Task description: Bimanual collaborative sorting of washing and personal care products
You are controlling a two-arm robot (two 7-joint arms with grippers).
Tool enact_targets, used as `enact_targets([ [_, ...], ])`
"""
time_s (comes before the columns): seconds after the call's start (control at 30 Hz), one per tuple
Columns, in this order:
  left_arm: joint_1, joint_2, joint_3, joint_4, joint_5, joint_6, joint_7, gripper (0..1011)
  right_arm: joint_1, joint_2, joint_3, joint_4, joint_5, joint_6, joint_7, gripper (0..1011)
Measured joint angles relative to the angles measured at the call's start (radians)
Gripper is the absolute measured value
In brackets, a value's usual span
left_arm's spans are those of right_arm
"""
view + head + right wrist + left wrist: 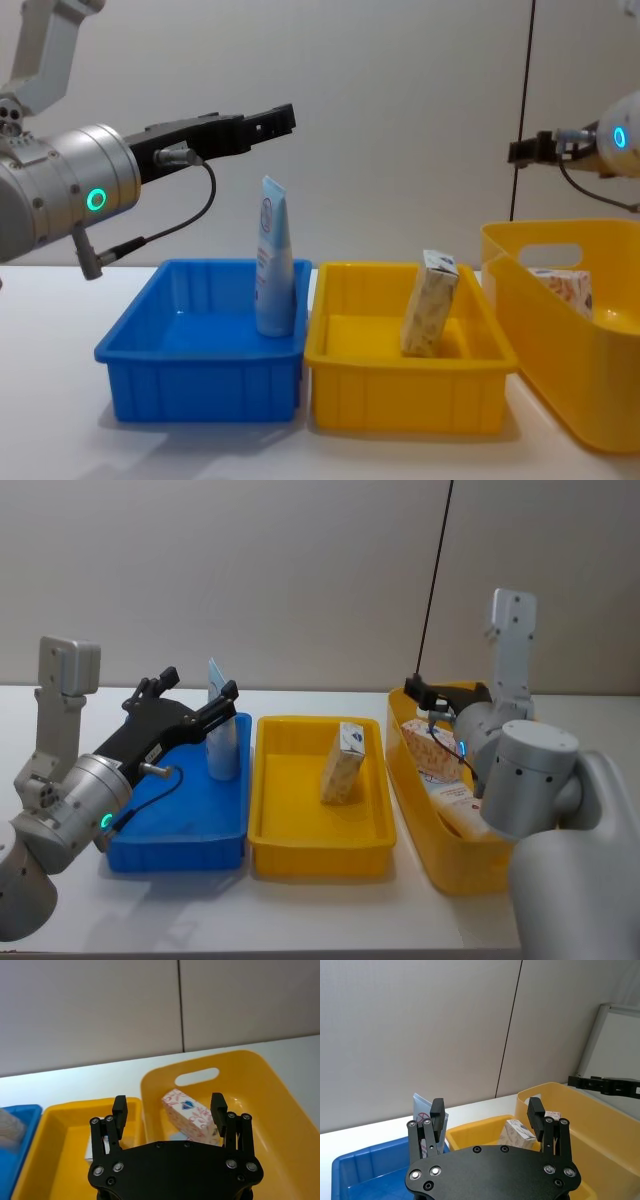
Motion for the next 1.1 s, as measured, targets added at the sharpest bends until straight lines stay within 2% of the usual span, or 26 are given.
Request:
enact_targets([
  [0.3, 0.0, 0.0, 0.0, 0.0, 0.0, 0.0, 0.0, 1000, 0.001, 0.031, -0.027, -0.024, 0.024, 0.037, 0.107, 1004],
  [0.47, 0.0, 0.0, 0.0, 0.0, 0.0, 0.0, 0.0, 1000, 0.006, 0.062, -0.058, -0.039, 0.038, 0.072, 0.185, 1004],
  [0.7, 0.0, 0.0, 0.0, 0.0, 0.0, 0.0, 0.0, 1000, 0.009, 0.095, -0.098, -0.061, 0.048, 0.115, 0.263, 1003],
  [0.87, 0.0, 0.0, 0.0, 0.0, 0.0, 0.0, 0.0, 1000, 0.011, 0.11, -0.117, -0.072, 0.052, 0.136, 0.298, 1004],
  [1.1, 0.006, 0.004, 0.003, -0.006, 0.007, 0.0, 0.008, 1000, 0.005, 0.114, -0.118, -0.076, 0.055, 0.131, 0.298, 1003],
])
